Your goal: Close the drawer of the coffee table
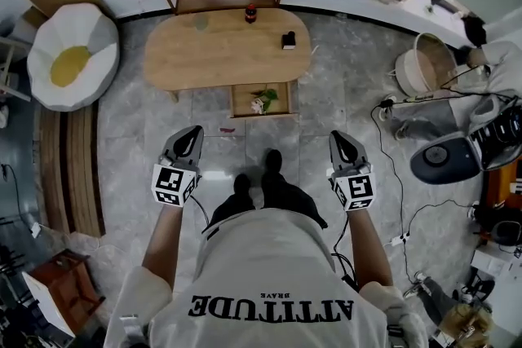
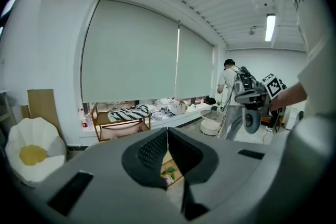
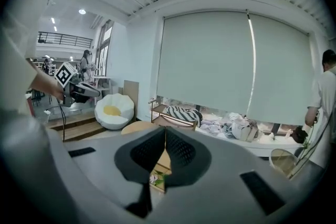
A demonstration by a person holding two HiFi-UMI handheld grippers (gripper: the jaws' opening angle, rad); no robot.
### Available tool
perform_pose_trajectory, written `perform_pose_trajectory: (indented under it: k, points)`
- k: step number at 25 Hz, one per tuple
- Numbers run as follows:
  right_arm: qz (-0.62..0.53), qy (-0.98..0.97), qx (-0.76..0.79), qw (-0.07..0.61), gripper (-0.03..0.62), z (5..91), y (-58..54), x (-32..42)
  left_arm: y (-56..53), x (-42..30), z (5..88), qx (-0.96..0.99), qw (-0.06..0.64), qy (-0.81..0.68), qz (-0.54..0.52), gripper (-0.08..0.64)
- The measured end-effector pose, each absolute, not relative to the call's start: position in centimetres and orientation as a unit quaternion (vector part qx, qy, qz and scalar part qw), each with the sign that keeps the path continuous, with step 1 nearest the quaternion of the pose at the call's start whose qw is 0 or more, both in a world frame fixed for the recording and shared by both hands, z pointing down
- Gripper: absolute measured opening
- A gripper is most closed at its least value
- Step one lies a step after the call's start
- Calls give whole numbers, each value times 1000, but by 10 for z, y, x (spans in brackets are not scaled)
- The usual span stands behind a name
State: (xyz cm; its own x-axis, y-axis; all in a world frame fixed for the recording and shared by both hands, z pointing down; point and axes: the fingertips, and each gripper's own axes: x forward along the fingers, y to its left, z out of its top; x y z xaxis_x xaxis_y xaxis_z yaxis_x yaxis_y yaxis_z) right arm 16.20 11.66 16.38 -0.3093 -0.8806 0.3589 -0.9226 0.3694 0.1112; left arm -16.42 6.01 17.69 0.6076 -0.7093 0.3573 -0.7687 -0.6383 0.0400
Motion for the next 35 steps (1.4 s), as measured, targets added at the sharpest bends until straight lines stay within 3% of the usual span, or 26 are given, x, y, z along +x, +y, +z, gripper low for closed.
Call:
perform_pose_trajectory:
  k: [18, 35]
  points:
    - [96, -837, 504, 192, 20, 221, 21, 233, 6, -81, 212, 862, 118, -463, 169, 21]
    - [137, -840, 477, 219, 20, 277, -4, 243, -17, -71, 244, 845, 149, -478, 187, 21]
